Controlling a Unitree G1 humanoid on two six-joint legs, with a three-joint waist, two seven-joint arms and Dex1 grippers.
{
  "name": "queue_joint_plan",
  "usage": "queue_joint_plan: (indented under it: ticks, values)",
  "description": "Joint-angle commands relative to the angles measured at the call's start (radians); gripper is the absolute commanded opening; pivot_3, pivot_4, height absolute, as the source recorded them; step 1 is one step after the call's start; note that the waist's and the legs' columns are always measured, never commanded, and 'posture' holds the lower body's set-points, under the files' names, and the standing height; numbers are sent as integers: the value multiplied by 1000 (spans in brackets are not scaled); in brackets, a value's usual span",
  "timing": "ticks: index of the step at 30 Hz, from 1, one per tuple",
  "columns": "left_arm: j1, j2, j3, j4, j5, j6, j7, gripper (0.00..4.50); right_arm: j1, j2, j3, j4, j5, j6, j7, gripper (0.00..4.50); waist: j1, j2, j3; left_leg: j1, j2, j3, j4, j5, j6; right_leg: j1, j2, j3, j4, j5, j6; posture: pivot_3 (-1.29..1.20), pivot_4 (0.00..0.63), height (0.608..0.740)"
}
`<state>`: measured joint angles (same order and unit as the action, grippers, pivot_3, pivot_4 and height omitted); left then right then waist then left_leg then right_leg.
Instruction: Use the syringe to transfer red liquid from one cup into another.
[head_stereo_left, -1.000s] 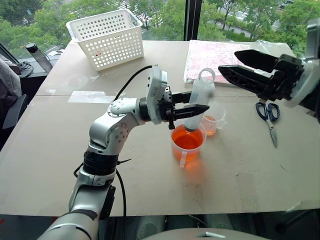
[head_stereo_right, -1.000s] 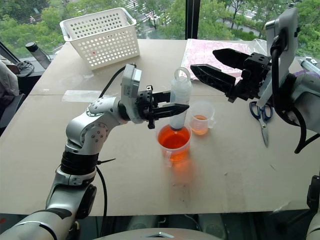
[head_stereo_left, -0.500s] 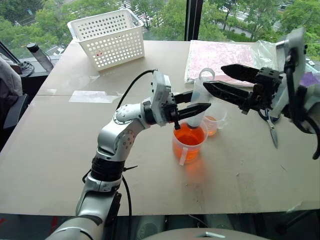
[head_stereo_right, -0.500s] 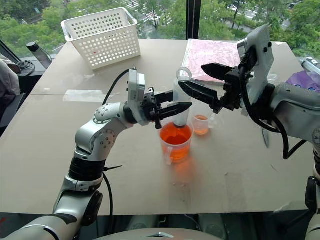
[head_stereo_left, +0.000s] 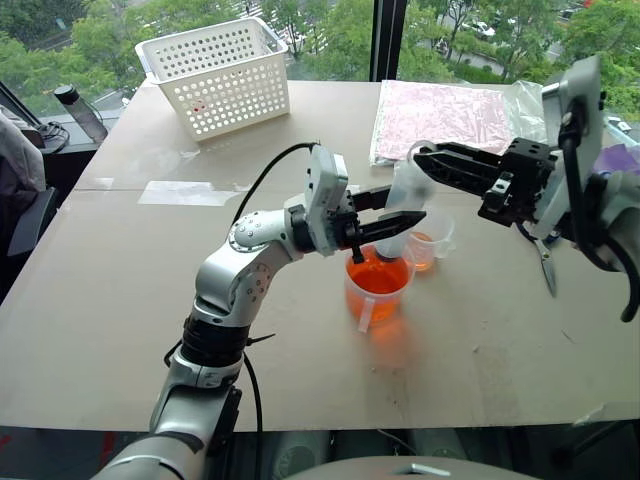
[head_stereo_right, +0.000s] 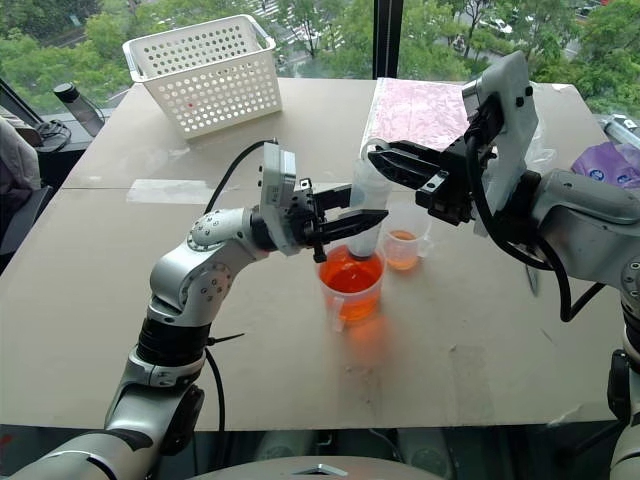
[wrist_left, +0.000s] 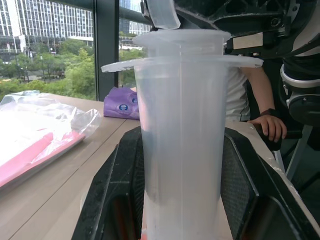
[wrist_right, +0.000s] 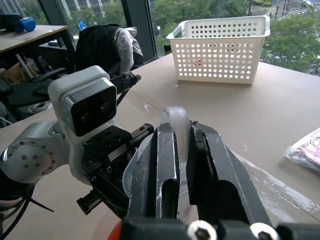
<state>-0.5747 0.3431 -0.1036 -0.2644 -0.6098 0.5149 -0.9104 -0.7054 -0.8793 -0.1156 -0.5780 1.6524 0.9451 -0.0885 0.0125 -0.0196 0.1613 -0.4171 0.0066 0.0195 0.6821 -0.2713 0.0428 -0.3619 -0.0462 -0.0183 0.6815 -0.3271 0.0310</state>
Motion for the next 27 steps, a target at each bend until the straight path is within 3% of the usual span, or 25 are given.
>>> queue_joint_plan:
  ticks: [1, 27]
  values:
    - [-8, 9, 29, -82, -61, 19, -3, 1413, -2, -11, -29, -23, 15, -32, 7, 57, 0, 0, 0, 0, 0, 0, 0, 0, 0, 0, 0, 0, 0, 0, 0, 0, 150, 740]
    - [42, 46, -14, -79, -50, -2, -38, 1413, -25, -9, -56, -5, 76, -96, 0, 57, -1, 0, 0, 0, 0, 0, 0, 0, 0, 0, 0, 0, -1, 0, 0, 0, 150, 740]
